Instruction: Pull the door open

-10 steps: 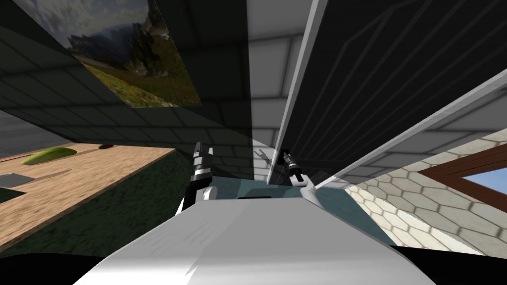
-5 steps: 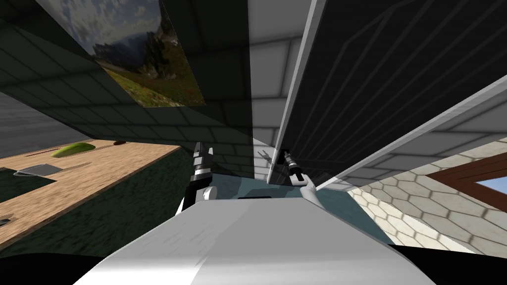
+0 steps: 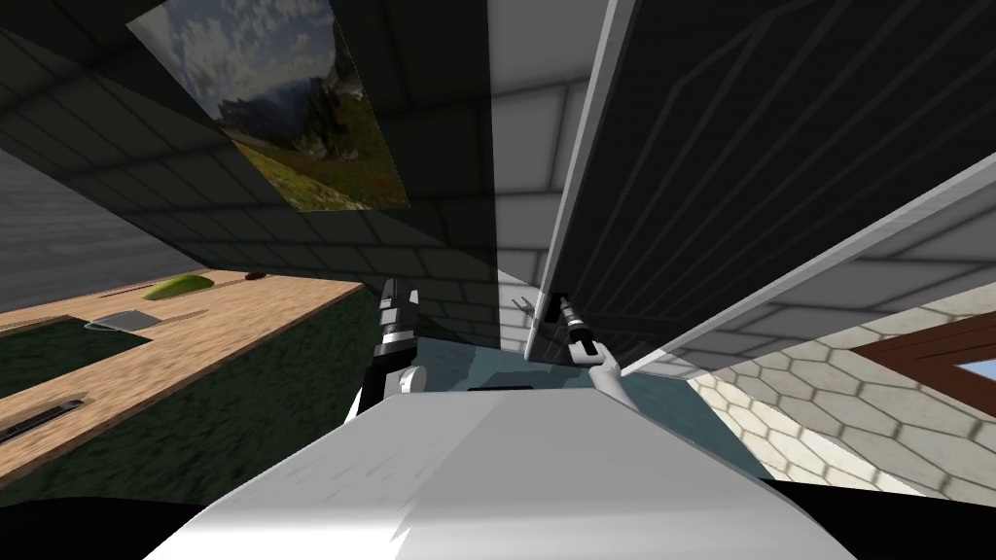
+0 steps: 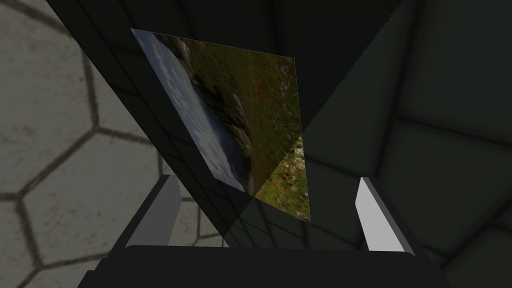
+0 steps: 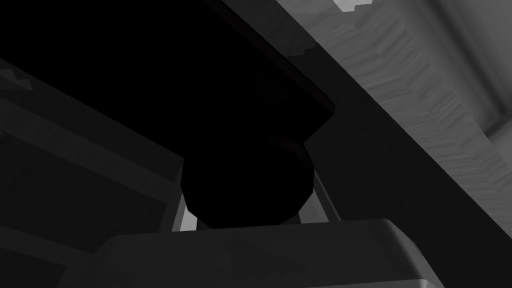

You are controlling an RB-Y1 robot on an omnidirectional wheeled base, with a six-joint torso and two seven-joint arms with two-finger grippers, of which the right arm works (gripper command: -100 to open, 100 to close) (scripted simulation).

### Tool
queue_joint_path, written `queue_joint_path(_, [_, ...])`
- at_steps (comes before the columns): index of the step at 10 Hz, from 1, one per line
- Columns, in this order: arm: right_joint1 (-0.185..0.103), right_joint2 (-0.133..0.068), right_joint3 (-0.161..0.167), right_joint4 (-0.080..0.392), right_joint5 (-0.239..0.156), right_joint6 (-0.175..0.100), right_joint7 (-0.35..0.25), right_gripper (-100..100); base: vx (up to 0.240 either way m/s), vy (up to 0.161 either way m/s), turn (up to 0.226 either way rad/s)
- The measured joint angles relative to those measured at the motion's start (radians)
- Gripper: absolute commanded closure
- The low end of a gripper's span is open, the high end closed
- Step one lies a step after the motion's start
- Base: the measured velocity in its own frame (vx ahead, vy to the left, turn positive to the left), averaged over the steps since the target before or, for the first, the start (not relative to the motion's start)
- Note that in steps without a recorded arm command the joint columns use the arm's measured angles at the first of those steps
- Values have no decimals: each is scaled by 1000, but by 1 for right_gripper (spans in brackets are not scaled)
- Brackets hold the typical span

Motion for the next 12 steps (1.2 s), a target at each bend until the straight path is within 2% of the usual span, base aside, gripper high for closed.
queue_joint_path(8, [-18,-12,8,26,-120,2,-166,100,-53,-30,78])
queue_joint_path(11, [-20,-16,13,28,-182,6,-242,100,-79,-39,90])
queue_joint_path(12, [-26,-19,15,44,-204,-2,-269,100,-55,-24,65])
